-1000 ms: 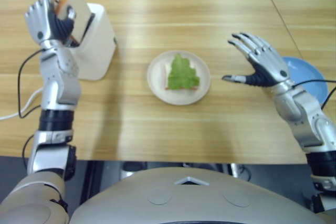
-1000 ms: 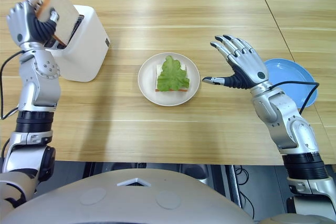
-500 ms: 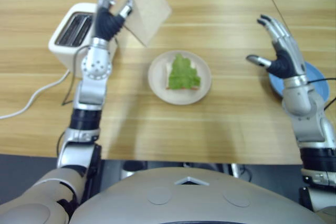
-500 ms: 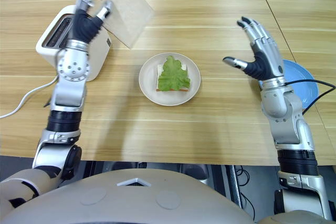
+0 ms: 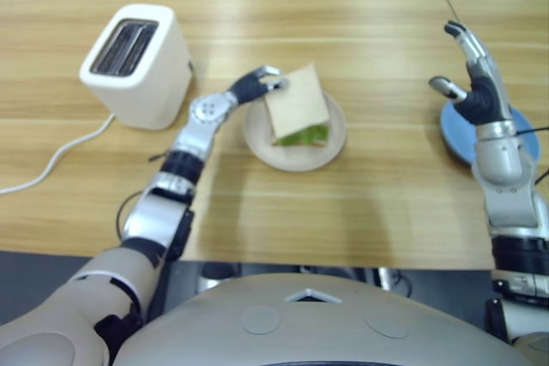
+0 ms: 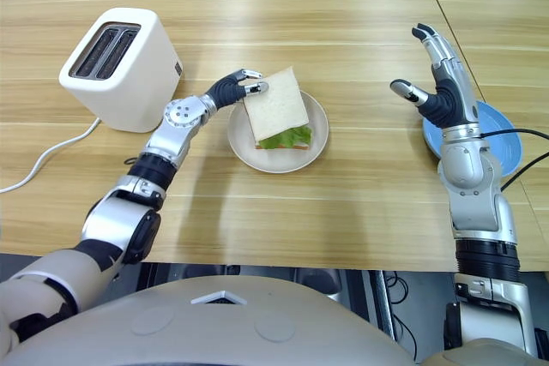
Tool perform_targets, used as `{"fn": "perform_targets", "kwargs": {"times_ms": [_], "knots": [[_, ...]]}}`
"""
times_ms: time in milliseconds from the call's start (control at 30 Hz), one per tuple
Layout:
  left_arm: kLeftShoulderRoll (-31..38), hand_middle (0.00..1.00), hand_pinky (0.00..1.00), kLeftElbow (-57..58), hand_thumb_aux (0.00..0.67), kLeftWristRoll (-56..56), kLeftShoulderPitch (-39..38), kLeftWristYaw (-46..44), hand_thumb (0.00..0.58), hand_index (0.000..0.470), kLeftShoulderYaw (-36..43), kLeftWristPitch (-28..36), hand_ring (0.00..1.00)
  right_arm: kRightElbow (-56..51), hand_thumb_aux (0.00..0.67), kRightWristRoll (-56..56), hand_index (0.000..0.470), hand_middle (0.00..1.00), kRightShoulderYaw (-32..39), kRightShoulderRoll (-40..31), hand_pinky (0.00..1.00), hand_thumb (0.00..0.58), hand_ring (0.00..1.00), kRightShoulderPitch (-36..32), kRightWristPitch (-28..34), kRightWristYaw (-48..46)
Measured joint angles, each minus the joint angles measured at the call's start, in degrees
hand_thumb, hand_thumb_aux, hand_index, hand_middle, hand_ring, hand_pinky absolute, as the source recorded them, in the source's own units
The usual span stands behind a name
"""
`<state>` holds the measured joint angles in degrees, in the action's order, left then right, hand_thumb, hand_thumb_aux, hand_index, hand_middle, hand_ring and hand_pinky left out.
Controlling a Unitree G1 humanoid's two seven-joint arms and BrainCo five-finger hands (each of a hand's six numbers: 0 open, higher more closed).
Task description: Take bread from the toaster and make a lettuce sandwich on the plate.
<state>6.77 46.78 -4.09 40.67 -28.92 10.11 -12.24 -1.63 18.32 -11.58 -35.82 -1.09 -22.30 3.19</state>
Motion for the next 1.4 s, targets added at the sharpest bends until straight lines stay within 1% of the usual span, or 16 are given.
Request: {"fn": "perform_targets", "kwargs": {"times_ms": [67,200,367,533,667,733,833,933,1033,1233,1300,1333,1367,1400], "knots": [[-0.77,1.00,1.00,3.38,0.670,-0.23,2.98,-0.98,0.580,0.460,0.03,-2.19,1.00,-0.18,0.000,0.57,0.000,0.00,0.42,0.00,0.00,0.000,0.00,-0.17,0.00,-0.25],[-1.66,1.00,1.00,9.86,0.670,-2.50,6.56,-0.97,0.580,0.460,1.49,-4.73,1.00,-0.34,0.000,0.70,0.000,0.00,0.57,0.01,0.00,0.000,0.00,-0.35,0.01,-0.54],[-1.68,1.00,1.00,18.77,0.670,-6.58,10.97,0.52,0.580,0.460,3.62,-5.54,1.00,0.08,0.000,1.70,0.000,0.00,1.08,0.01,0.00,0.000,0.00,-0.16,0.00,-1.51],[-2.96,1.00,1.00,25.00,0.670,-9.96,12.49,1.21,0.580,0.460,5.62,-5.01,1.00,1.09,0.000,5.52,0.000,0.00,4.17,-0.25,0.00,0.000,0.00,0.13,-0.53,-2.41],[-3.06,1.00,1.00,28.11,0.670,-12.75,13.43,4.06,0.580,0.460,6.23,-2.62,1.00,3.39,0.000,12.95,0.000,0.00,9.30,-1.89,0.00,0.000,0.00,0.82,-2.59,-3.22],[-3.24,1.00,1.00,28.73,0.670,-13.65,13.73,4.17,0.580,0.460,6.30,-1.95,1.00,3.98,0.000,17.59,0.000,0.00,13.35,-2.92,0.00,0.000,0.00,1.15,-4.06,-4.20],[-3.99,1.00,1.00,29.19,0.670,-15.30,14.08,4.65,0.580,0.460,7.24,-0.99,1.00,3.64,0.000,25.40,0.000,0.00,19.32,-2.96,0.00,0.000,0.00,0.71,-4.42,-4.44],[-4.67,1.00,1.00,29.68,0.670,-16.78,14.07,6.51,0.580,0.460,7.91,0.50,1.00,1.64,0.000,32.34,0.000,0.00,24.68,-2.87,0.00,0.000,0.00,-0.97,-3.86,-4.54],[-4.84,1.00,1.00,29.99,0.670,-17.72,14.07,7.78,0.580,0.460,8.04,1.47,1.00,-1.14,0.000,36.90,0.000,0.00,28.76,-2.65,0.00,0.000,0.00,-3.45,-3.38,-4.88],[-4.12,1.00,1.00,30.38,0.670,-18.41,14.07,9.40,0.580,0.460,7.83,2.36,1.00,-10.52,0.000,40.71,0.000,0.00,35.22,-0.19,0.00,0.000,0.00,-11.01,-2.94,-4.17],[-4.11,1.00,1.00,30.66,0.670,-18.63,14.07,9.92,0.580,0.460,7.89,2.54,1.00,-12.06,0.000,40.72,0.000,0.00,36.23,-0.08,0.00,0.000,0.00,-11.86,-2.81,-4.12],[-4.17,1.00,1.00,30.85,0.565,-18.70,14.07,10.21,0.566,0.388,7.90,2.54,1.00,-12.34,0.000,40.71,0.000,0.00,36.57,-0.06,0.00,0.000,0.00,-11.90,-2.56,-4.12],[-4.26,1.00,1.00,30.99,0.381,-18.70,14.07,10.75,0.472,0.262,7.89,2.53,1.00,-12.43,0.000,40.70,0.000,0.00,36.77,-0.06,0.00,0.000,0.00,-11.83,-2.34,-4.14],[-4.32,1.00,1.00,31.03,0.381,-18.69,14.08,11.66,0.472,0.262,7.88,2.43,1.00,-12.48,0.000,40.63,0.000,0.00,36.91,-0.06,0.00,0.000,0.00,-11.60,-2.10,-4.16]]}}
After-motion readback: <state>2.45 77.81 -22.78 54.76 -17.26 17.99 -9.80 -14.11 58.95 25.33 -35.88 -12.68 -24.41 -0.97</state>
